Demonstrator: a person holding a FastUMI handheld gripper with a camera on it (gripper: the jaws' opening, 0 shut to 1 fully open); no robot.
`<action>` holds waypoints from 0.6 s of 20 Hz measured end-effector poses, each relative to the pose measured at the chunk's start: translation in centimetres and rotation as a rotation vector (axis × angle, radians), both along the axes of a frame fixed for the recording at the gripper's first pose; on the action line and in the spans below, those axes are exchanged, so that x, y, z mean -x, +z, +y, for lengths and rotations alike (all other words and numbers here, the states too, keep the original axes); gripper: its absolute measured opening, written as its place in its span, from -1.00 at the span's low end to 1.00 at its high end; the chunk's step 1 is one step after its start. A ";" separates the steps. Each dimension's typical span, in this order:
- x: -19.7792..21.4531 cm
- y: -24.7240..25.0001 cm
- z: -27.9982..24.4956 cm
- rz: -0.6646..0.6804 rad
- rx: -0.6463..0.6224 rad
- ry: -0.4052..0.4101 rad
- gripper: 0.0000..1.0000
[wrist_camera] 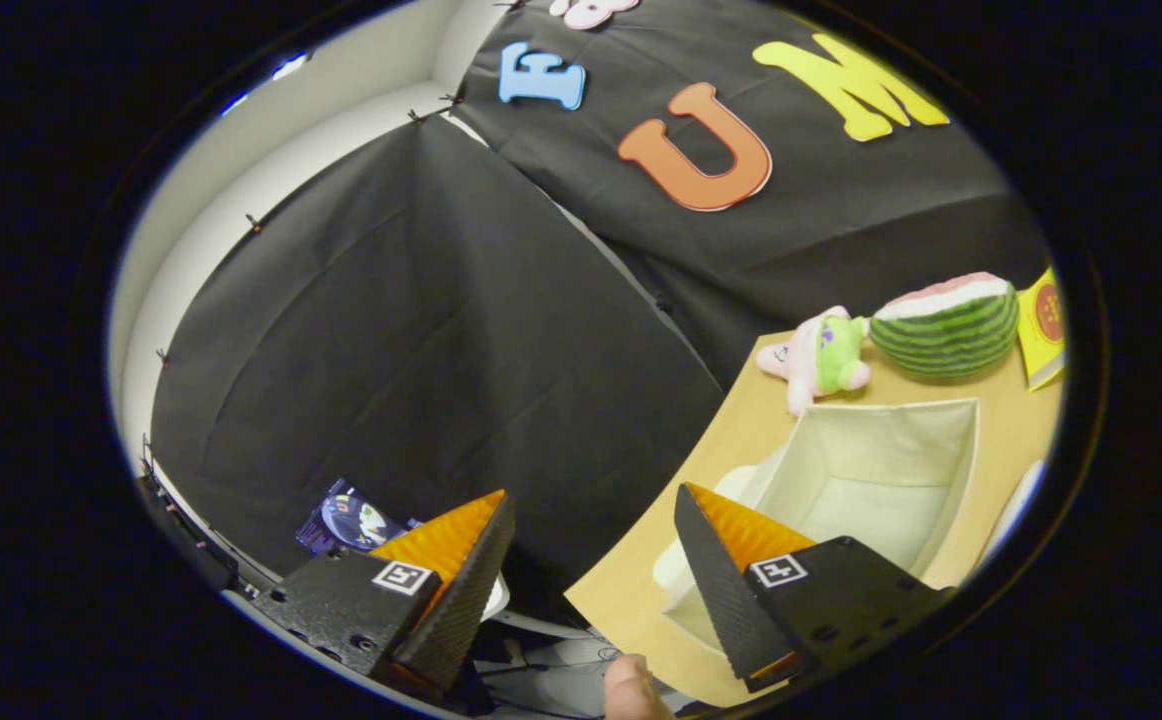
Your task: Open the storage box then place both shoes into the box .Put the left shoe in first, then the right shoe, with the right side of both shoes facing outward in a uniform manner.
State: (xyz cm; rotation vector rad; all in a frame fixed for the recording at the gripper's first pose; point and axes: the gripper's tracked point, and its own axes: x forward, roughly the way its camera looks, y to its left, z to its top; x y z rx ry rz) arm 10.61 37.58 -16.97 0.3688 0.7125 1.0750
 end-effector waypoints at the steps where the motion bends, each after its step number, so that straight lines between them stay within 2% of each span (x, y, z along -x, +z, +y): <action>1: -0.5 -0.5 -1.4 -0.038 0.031 -0.017 0.99; 4: -2.7 -2.9 -6.0 -0.114 0.145 -0.113 1.00; 12: -6.1 -8.8 -19.4 -0.038 0.390 -0.259 1.00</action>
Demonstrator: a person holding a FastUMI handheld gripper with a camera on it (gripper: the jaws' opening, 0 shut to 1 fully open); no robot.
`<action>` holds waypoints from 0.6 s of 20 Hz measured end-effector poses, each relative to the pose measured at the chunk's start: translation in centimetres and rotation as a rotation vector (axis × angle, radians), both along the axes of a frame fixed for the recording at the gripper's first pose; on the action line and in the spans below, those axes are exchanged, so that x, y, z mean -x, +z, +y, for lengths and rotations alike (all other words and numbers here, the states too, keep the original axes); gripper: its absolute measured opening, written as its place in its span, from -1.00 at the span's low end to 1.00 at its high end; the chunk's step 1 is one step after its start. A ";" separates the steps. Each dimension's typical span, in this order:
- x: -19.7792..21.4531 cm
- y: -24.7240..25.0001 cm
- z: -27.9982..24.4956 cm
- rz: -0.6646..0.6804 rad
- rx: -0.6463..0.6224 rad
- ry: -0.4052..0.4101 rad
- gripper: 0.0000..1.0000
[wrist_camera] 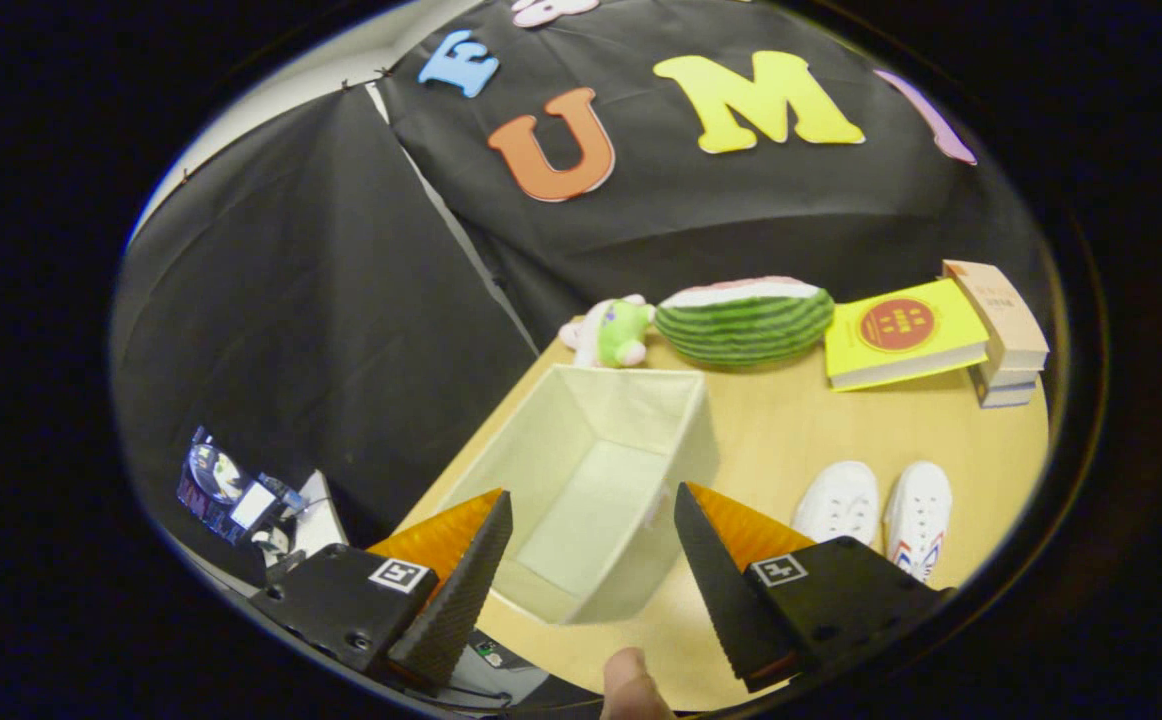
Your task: Open the storage box then place both shoes into the box .Put the left shoe in first, then the right shoe, with the right side of both shoes facing outward in a uniform manner.
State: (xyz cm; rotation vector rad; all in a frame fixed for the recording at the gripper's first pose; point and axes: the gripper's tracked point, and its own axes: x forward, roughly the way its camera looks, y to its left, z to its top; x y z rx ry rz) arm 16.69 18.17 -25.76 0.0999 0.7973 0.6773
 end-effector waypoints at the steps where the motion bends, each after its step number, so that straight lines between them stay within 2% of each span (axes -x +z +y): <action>1: -0.3 -0.6 -1.8 0.008 0.027 -0.019 1.00; 3: -0.7 -2.3 -5.0 0.037 0.080 -0.033 1.00; 9: -2.0 -10.1 -13.6 0.132 0.351 -0.097 1.00; 12: -2.6 -13.5 -16.3 0.175 0.447 -0.131 1.00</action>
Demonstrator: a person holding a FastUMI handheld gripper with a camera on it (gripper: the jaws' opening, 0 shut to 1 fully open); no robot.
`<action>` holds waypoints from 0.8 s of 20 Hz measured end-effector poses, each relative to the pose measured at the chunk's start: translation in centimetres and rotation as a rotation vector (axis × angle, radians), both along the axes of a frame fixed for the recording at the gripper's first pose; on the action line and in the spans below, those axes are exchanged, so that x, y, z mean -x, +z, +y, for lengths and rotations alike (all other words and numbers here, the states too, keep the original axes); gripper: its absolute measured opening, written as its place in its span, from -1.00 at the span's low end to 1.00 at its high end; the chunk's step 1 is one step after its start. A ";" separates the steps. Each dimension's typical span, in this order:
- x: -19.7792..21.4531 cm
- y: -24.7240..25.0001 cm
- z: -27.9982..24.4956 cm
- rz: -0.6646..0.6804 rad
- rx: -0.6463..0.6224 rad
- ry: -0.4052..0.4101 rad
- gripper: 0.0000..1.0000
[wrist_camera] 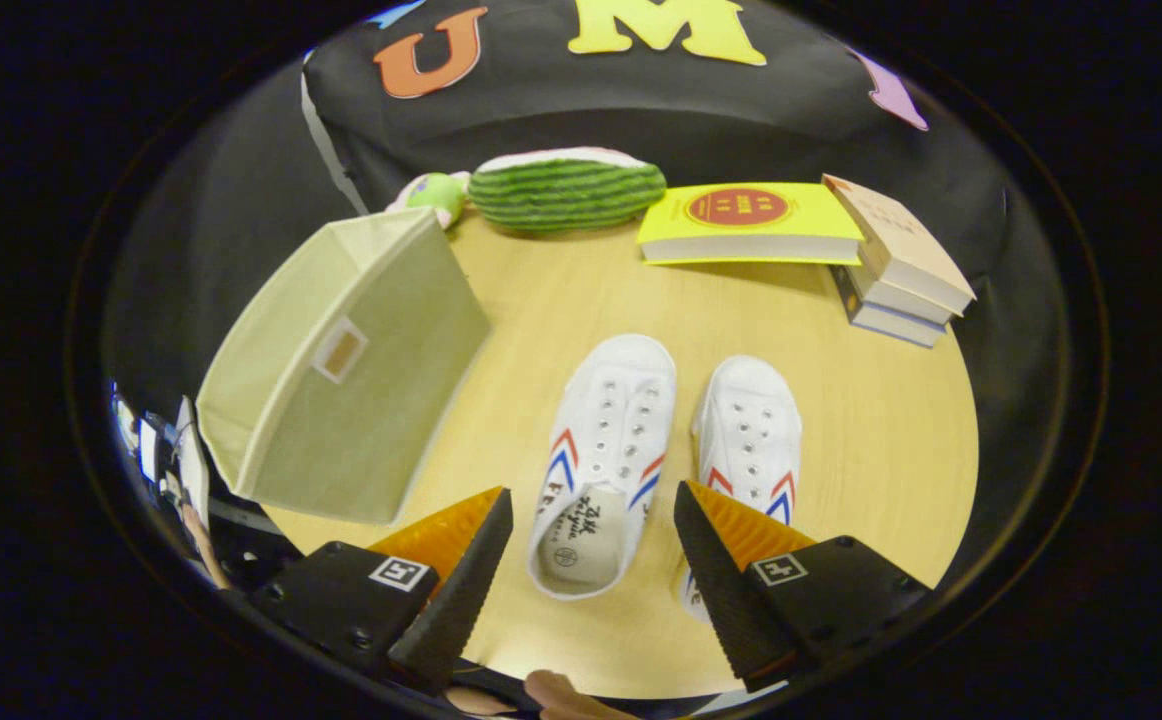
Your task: Open the storage box then place both shoes into the box .Put the left shoe in first, then the right shoe, with the right side of both shoes facing outward in a uniform manner.
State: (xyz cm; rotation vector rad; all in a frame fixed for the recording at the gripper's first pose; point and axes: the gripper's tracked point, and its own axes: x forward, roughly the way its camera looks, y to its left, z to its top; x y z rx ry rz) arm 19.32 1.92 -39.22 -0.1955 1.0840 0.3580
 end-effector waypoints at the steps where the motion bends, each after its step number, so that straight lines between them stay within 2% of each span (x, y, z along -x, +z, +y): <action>1: -0.1 -0.8 -0.6 0.007 0.029 0.000 1.00; 2: -0.1 -1.5 -1.1 0.015 0.061 0.027 1.00; 4: 0.1 -3.3 -1.3 0.050 0.114 0.052 0.77; 5: 0.5 -4.4 -1.7 0.083 0.139 0.034 0.43; 6: 0.3 -4.8 -2.0 0.100 0.169 0.011 0.37; 8: -1.3 -5.7 -0.8 0.072 0.134 0.003 0.26; 9: -1.4 -5.9 -0.4 0.078 0.101 -0.006 -0.07; 10: -1.6 -5.9 -0.3 0.082 0.074 -0.032 -0.24; 11: -1.7 -5.9 -0.3 0.089 0.055 -0.069 -0.54; 13: -1.5 -5.8 -0.4 0.102 -0.004 -0.124 -0.86; 16: -0.7 -4.8 0.4 0.122 -0.115 -0.166 -0.88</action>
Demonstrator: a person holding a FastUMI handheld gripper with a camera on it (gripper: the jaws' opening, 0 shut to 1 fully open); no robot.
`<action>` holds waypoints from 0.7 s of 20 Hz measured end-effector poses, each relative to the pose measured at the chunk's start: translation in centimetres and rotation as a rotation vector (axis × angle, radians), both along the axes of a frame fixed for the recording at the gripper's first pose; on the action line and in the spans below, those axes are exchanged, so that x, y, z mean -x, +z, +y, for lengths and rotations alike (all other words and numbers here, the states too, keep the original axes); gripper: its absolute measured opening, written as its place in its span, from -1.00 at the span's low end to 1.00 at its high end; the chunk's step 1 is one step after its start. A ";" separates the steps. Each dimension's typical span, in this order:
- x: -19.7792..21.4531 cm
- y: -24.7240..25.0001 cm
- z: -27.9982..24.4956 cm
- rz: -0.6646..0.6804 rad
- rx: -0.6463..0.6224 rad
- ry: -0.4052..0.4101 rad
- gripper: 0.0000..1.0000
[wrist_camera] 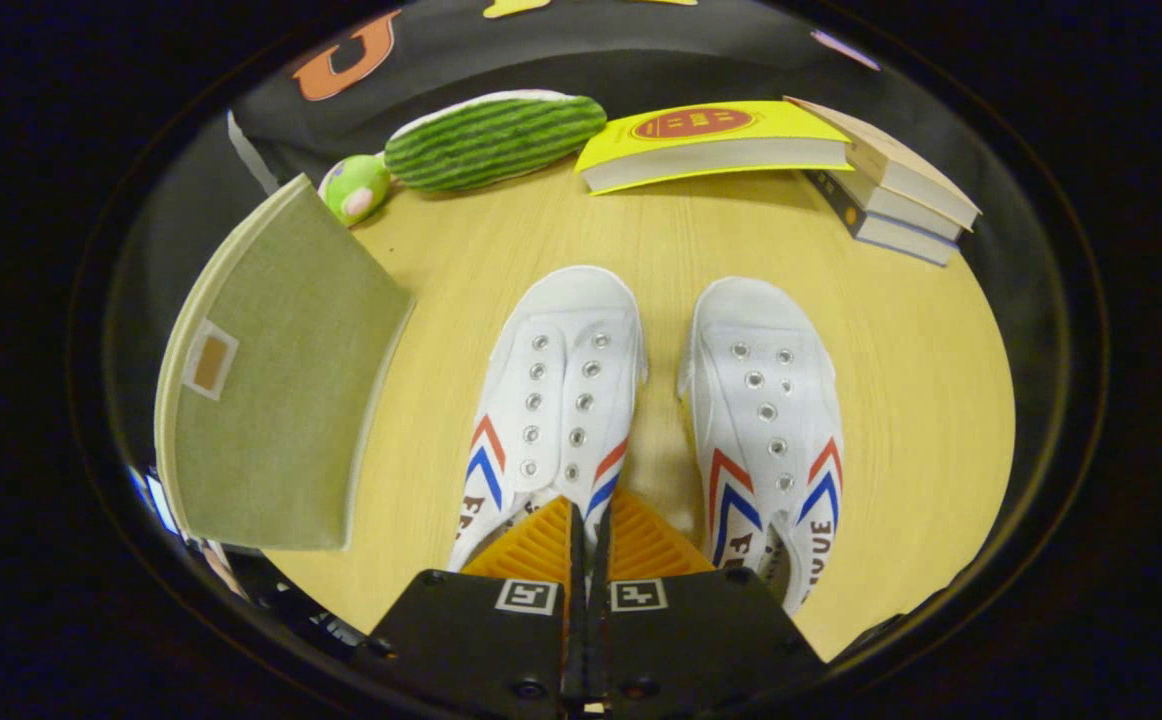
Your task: Open the storage box then place both shoes into the box .Put the left shoe in first, then the right shoe, with the right side of both shoes facing outward in a uniform manner.
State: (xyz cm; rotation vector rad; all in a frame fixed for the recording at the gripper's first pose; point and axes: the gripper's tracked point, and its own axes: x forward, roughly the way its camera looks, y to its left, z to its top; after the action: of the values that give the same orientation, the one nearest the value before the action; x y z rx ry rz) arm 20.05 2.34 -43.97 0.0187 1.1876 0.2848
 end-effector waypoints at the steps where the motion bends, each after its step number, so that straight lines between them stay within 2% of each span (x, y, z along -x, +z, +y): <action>1: 0.5 0.6 0.4 0.009 -0.025 -0.012 -0.89; 3: 0.9 2.0 0.8 0.012 -0.035 -0.027 -0.89; 6: 1.4 4.3 1.5 -0.031 -0.003 0.007 -0.89; 14: 3.3 14.0 6.7 -0.175 -0.092 0.047 -0.89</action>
State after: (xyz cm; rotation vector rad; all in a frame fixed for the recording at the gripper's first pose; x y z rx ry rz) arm 16.75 9.09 -29.99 0.0453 1.0010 0.3753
